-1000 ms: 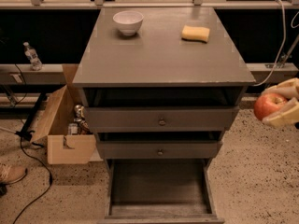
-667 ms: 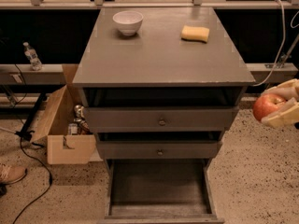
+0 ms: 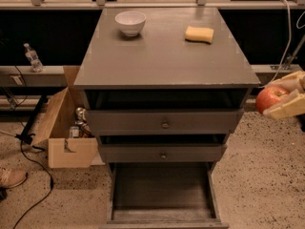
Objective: Pick apple from bottom drawer and place on counter
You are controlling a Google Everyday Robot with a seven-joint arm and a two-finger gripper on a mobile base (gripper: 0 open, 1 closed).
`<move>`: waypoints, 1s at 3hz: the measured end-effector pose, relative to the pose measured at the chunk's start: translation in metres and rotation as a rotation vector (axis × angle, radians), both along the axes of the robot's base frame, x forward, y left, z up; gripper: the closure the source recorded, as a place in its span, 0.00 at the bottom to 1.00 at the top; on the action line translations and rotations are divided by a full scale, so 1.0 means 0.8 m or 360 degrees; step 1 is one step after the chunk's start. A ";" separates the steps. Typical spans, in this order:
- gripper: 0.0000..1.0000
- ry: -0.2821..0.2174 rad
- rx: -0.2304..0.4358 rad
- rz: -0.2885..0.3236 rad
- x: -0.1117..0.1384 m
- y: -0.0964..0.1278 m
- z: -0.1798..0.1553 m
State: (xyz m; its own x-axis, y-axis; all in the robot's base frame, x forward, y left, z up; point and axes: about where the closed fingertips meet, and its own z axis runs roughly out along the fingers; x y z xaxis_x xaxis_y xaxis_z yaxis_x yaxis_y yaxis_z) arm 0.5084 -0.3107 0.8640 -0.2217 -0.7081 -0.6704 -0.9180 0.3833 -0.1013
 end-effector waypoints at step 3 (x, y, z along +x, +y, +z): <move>1.00 0.0134 0.0057 -0.0381 0.126 0.030 0.071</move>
Offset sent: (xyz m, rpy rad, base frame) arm 0.1022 0.0084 0.0782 0.0455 0.0532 -0.2831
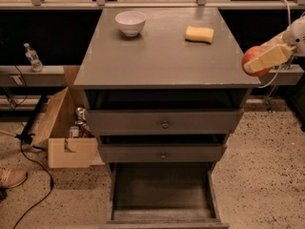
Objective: Pick apple from bottom drawer and place on counter
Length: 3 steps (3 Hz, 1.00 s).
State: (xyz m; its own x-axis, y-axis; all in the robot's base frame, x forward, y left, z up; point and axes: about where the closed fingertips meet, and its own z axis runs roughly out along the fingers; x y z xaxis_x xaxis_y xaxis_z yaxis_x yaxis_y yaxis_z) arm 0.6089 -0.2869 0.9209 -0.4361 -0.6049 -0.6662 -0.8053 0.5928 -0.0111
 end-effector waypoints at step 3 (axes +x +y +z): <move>1.00 -0.0067 -0.0039 -0.0042 0.065 0.052 -0.006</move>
Offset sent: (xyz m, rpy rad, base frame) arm 0.0472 0.0369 -0.0014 -0.0400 -0.0535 -0.0332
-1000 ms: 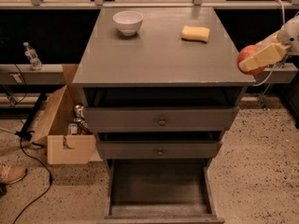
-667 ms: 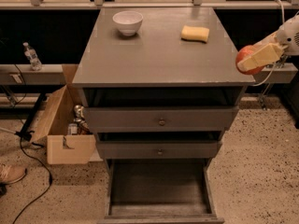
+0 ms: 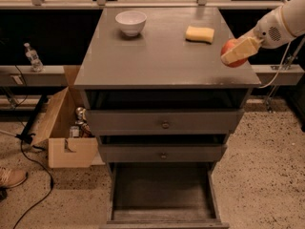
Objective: Pick apple from bottom drawer and place on counter
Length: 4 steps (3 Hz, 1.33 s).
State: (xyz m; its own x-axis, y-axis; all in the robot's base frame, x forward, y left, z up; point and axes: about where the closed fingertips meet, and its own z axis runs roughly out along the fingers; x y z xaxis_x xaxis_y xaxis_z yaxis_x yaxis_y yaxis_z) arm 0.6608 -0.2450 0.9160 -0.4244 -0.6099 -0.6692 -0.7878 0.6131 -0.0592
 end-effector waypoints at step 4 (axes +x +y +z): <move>1.00 0.0068 0.0124 -0.0032 0.092 0.076 -0.042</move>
Offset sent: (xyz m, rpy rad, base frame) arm 0.0707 0.0521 -0.0222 0.0629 0.0327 -0.0224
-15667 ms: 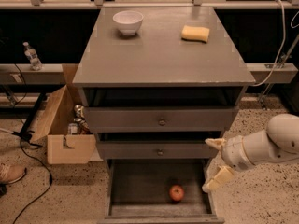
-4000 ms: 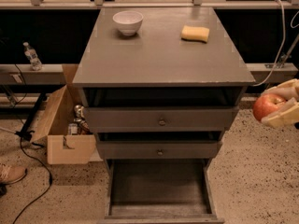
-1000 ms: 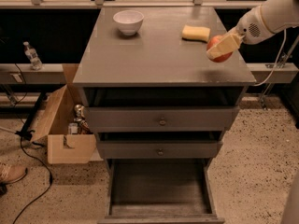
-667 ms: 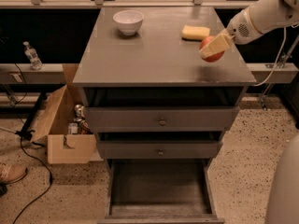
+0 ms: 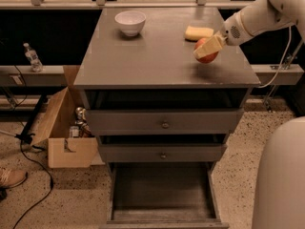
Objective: Pick apple from bottom drawer and place on counter
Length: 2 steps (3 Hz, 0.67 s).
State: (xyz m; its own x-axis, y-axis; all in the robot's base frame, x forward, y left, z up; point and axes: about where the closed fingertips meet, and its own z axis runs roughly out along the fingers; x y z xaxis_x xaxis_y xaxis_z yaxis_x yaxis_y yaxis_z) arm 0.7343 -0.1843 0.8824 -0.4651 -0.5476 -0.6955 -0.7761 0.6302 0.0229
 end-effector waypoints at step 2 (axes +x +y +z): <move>1.00 0.0009 -0.0050 0.0008 0.029 0.034 -0.008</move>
Offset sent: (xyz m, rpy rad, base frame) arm 0.0351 0.0329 -0.0012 -0.0512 0.0004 -0.0015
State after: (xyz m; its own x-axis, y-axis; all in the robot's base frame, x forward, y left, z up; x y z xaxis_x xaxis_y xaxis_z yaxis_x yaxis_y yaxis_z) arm 0.7577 -0.1575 0.8760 -0.4663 -0.5712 -0.6755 -0.7790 0.6270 0.0077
